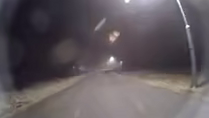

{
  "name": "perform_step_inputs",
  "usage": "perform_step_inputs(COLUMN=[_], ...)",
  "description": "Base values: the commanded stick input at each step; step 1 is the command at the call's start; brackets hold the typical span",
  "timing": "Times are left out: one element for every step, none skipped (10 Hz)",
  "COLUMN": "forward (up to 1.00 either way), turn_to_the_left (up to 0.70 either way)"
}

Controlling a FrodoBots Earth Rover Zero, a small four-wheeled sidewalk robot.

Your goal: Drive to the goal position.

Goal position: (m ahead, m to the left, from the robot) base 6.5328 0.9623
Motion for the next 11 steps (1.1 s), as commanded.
perform_step_inputs(forward=[0.99, 0.99, 0.99, 0.99, 0.99, 0.99, 0.99, 0.99, 0.99, 0.99, 0.99], turn_to_the_left=[0.06, 0.08, 0.10, 0.12, 0.14, 0.16, 0.17, 0.12, 0.05, 0.05, 0.06])
